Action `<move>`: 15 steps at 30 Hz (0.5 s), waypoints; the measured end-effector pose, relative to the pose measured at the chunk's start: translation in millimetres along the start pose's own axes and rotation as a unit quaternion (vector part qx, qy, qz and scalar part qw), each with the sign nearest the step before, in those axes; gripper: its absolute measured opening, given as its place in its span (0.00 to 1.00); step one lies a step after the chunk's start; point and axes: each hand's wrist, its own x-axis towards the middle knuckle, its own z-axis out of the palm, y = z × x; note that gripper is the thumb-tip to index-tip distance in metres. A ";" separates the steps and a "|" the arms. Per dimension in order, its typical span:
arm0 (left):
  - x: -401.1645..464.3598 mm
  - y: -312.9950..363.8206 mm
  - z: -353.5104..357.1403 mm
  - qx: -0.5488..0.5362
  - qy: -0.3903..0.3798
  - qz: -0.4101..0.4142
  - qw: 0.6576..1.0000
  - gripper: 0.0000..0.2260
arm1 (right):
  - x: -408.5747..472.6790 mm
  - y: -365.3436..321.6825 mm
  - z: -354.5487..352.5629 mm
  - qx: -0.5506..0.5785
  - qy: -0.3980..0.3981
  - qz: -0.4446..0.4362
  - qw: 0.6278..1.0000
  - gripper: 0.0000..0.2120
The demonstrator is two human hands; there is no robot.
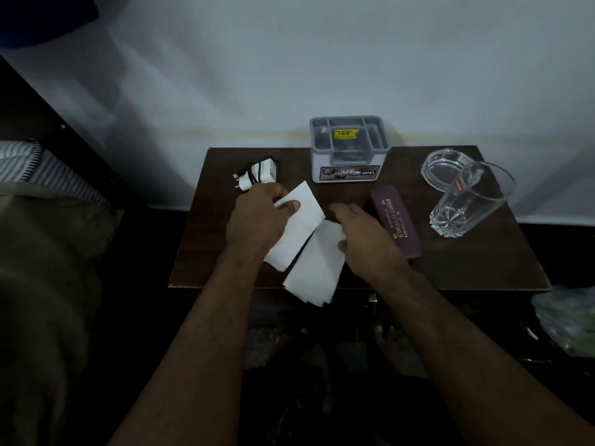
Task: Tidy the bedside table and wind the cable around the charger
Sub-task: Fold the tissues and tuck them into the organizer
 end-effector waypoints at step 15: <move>8.1 -13.4 -5.1 -0.022 0.057 -0.056 0.997 0.14 | 0.4 -22.1 16.1 0.013 -0.037 0.098 0.994 0.31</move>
